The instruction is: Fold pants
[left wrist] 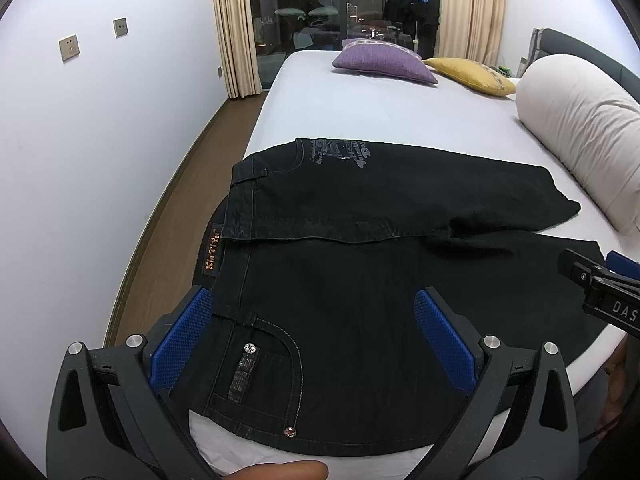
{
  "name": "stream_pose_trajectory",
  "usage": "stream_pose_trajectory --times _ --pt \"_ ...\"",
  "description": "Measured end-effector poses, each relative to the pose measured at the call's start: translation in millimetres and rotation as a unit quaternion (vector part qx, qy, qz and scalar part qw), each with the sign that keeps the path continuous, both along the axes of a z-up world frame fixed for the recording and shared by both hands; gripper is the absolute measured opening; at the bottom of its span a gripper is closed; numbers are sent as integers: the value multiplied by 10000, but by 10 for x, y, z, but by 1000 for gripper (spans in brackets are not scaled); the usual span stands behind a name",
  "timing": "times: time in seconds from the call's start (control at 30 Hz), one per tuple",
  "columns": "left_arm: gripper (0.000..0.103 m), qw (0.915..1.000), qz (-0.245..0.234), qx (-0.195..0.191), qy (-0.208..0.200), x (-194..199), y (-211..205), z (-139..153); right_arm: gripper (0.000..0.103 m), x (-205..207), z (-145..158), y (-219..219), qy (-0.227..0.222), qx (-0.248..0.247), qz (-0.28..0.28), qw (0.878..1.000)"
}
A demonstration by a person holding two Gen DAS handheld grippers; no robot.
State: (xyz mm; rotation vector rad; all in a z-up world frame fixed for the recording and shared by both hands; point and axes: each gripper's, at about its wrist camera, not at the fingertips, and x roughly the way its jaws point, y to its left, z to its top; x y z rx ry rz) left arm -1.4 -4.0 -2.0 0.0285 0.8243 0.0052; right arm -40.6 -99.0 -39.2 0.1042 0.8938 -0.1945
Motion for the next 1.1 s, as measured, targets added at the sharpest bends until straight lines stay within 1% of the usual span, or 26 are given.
stream_pose_trajectory --times 0.6,1.1 --pt "103 10000 0 -1 15 -6 16 1 103 48 -31 -3 25 3 13 10000" --pt "103 10000 -2 4 27 -5 13 1 103 -19 -36 12 53 -19 45 10000"
